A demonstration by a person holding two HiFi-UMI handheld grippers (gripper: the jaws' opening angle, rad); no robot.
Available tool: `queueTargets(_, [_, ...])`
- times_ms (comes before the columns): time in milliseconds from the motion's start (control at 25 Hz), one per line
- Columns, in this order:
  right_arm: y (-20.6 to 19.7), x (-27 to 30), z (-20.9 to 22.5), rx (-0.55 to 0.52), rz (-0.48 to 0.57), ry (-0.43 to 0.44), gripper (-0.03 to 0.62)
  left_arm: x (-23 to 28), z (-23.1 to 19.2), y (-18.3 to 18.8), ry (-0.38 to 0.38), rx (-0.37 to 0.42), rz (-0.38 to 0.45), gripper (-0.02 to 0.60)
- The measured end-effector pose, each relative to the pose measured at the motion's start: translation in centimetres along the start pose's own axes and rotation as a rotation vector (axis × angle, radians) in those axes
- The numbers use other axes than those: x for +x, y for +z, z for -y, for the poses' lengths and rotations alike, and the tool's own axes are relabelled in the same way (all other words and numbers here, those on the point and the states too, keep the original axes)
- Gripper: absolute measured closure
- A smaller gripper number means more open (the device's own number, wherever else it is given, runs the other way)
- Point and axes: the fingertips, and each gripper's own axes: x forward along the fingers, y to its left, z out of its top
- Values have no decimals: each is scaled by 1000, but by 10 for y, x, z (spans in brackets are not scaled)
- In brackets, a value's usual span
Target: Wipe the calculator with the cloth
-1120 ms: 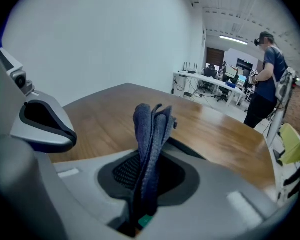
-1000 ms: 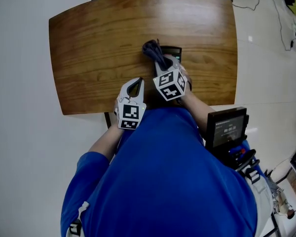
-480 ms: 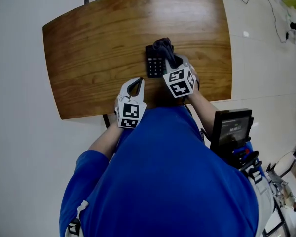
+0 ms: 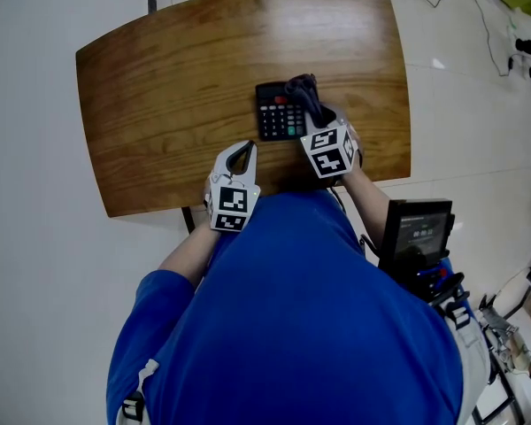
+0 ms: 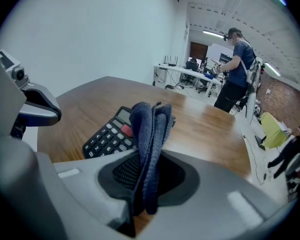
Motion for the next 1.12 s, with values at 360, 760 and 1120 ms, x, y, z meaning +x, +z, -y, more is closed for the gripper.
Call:
queueTargets(360, [32, -4, -65, -102, 82, 151, 522, -22, -2, -1, 85, -18, 11, 574])
queueTargets(760, [39, 2, -92, -143, 76, 200, 522, -36, -17, -2, 140, -52, 5, 574])
queueTargets(1120, [20, 4, -59, -77, 49, 135, 522, -15, -25, -1, 128, -56, 16, 574])
